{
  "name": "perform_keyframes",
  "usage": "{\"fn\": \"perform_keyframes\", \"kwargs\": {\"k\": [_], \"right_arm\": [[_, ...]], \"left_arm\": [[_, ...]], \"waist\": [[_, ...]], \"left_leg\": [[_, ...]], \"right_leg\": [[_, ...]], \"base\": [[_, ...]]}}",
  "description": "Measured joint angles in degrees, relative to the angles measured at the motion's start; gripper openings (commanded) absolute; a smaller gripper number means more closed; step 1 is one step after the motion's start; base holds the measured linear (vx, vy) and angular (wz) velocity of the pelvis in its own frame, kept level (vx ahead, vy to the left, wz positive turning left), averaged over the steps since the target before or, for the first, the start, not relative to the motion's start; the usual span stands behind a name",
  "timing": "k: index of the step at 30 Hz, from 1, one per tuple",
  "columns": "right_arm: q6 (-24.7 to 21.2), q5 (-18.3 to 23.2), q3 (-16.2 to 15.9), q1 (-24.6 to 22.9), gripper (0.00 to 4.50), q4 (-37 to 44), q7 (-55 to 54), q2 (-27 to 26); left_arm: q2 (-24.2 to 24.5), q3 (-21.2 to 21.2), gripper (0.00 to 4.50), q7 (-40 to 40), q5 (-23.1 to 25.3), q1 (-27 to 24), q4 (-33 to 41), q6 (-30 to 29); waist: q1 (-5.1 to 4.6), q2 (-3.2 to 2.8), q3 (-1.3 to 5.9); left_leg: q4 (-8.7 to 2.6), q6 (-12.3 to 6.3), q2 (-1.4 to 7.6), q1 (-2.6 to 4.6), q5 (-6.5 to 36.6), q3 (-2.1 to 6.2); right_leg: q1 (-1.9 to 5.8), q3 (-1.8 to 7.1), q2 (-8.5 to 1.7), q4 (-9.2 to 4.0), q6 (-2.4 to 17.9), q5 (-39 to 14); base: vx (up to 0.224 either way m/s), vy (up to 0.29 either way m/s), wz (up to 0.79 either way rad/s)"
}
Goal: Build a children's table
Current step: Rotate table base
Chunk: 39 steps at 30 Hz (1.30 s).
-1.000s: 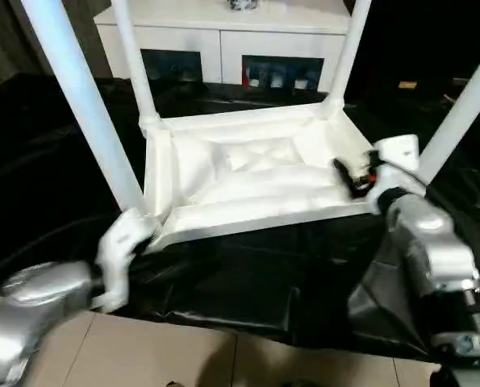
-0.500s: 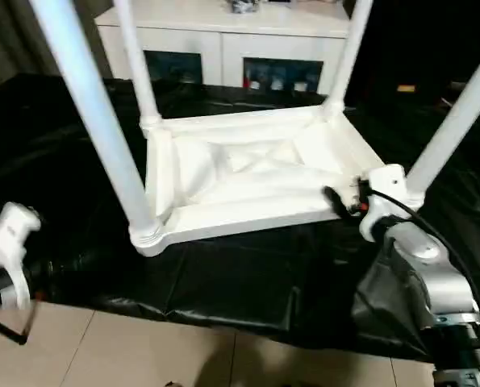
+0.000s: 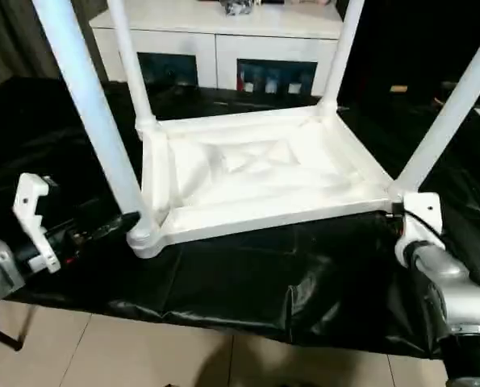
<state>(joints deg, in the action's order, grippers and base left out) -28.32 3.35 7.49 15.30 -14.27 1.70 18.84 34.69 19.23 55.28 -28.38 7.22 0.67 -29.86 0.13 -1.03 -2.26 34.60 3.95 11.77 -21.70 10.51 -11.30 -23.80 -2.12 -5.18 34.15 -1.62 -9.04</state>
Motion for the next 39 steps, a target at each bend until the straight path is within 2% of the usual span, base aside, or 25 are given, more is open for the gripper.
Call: {"fn": "perform_keyframes", "kwargs": {"k": [1, 4, 10, 14, 17, 21, 30, 35, 39], "right_arm": [[-0.01, 0.01, -0.01, -0.01, 3.46, 0.01, 0.06, -0.23], [-0.14, 0.08, -0.05, -0.02, 3.46, 0.01, 0.25, -0.40], [0.19, 0.46, -1.30, 0.11, 3.46, -3.23, 2.17, -1.72], [3.65, 0.44, -1.99, 2.37, 3.46, -7.55, 4.87, -1.81], [6.71, 0.50, -3.41, 4.32, 3.46, -11.29, 8.23, -1.83], [9.78, 0.24, -4.54, 6.79, 3.46, -15.75, 11.30, -1.53], [13.02, -0.75, -5.49, 9.51, 3.46, -20.69, 14.95, -0.71], [14.78, -1.16, -6.27, 10.22, 3.46, -22.26, 15.69, -1.51], [15.08, -1.59, -7.15, 11.78, 3.46, -23.82, 16.00, -3.15]], "left_arm": [[-0.13, -0.10, 4.23, -0.15, 0.12, 0.40, -0.46, 0.53], [-0.55, -0.15, 4.44, -0.75, 0.70, 1.39, -2.28, 1.55], [-4.34, -0.77, 4.44, -0.93, -2.60, 6.97, -4.27, 1.12], [-6.07, -1.95, 4.44, -0.51, -4.86, 9.30, -4.33, -1.01], [-6.77, -3.62, 4.44, 0.82, -8.34, 10.14, -3.66, -5.33], [-3.93, -7.46, 4.44, 4.90, -13.48, 9.70, 1.88, -13.90], [0.50, -10.65, 4.44, 7.74, -19.95, 4.99, 13.64, -22.41], [-0.43, -12.84, 4.44, 6.97, -21.47, 5.16, 16.75, -24.06], [-2.98, -14.63, 4.44, 4.36, -19.85, 7.20, 16.79, -22.49]], "waist": [[0.01, 0.01, 0.01], [0.01, 0.02, 0.01], [0.25, 0.26, 0.03], [0.00, 0.27, 0.05], [0.06, 0.28, 0.05], [-0.11, 0.32, 0.05], [-1.09, 0.41, 0.00], [-1.31, 0.54, -0.05], [-1.41, 0.61, -0.10]], "left_leg": [[0.01, 0.00, 0.00, 0.00, 0.00, 0.00], [0.01, 0.00, -0.01, 0.00, 0.00, 0.00], [0.02, 0.01, -0.02, -0.01, -0.01, -0.01], [0.06, 0.02, -0.01, -0.01, -0.01, -0.04], [0.06, 0.02, 0.00, -0.01, -0.01, -0.04], [0.08, 0.02, 0.01, -0.01, -0.01, -0.07], [0.10, 0.02, 0.03, 0.01, -0.01, -0.07], [0.09, 0.02, 0.04, 0.06, -0.01, -0.07], [0.10, 0.09, 0.04, 0.16, -0.06, -0.01]], "right_leg": [[0.00, 0.00, 0.00, 0.00, 0.00, 0.00], [0.00, 0.00, -0.01, 0.00, 0.00, 0.00], [0.02, 0.01, -0.03, 0.00, 0.03, 0.02], [0.02, 0.01, -0.04, 0.00, 0.07, 0.04], [0.01, -0.01, -0.04, 0.03, 0.27, 0.16], [-0.01, 0.01, -0.03, 0.01, 0.38, 0.23], [-0.05, -0.01, -0.01, 0.04, 0.37, 0.22], [-0.06, -0.03, -0.01, 0.06, 0.33, 0.20], [-0.08, -0.09, -0.01, 0.09, 0.32, 0.20]], "base": [[0.000, 0.000, 0.00], [0.000, 0.000, 0.00], [0.000, 0.000, 0.00], [0.000, 0.000, 0.00], [0.000, 0.000, 0.00], [0.000, 0.000, 0.00], [0.000, 0.000, 0.00], [0.000, 0.000, 0.00], [0.000, 0.000, 0.00]]}}
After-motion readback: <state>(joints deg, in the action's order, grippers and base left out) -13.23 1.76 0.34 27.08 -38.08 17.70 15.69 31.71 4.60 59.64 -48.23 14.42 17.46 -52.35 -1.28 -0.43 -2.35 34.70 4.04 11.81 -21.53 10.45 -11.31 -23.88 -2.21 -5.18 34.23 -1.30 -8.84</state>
